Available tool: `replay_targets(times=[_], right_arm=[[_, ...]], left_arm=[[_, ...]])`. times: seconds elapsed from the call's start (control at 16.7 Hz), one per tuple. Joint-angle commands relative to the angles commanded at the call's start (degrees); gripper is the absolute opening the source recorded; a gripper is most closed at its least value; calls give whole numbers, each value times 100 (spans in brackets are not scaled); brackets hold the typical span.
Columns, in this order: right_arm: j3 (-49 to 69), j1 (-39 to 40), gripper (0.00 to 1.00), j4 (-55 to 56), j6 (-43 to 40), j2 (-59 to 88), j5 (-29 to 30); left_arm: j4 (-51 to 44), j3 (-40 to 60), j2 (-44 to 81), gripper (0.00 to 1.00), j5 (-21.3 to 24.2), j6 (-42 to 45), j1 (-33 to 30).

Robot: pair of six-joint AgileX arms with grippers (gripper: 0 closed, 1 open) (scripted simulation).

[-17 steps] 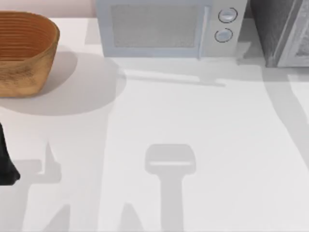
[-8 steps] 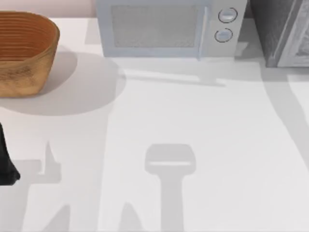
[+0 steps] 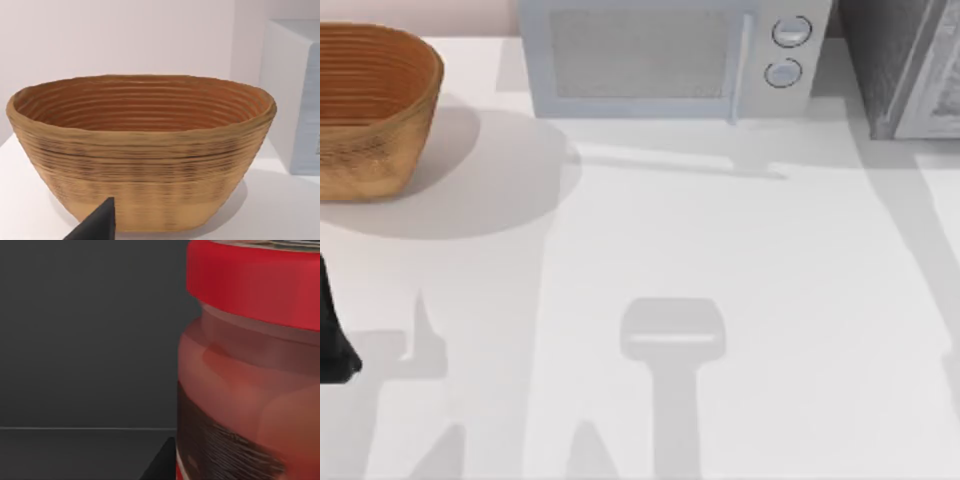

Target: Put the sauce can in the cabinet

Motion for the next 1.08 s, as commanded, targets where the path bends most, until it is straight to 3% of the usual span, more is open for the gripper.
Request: replay_targets(times=[0.72, 1.08], right_arm=[[1373, -285, 0, 290, -8, 1592, -240], [1448, -306, 0, 307, -7, 1689, -254]], left_arm=[[0, 0, 0, 100, 0, 0, 0], [0, 0, 0, 100, 0, 0, 0]])
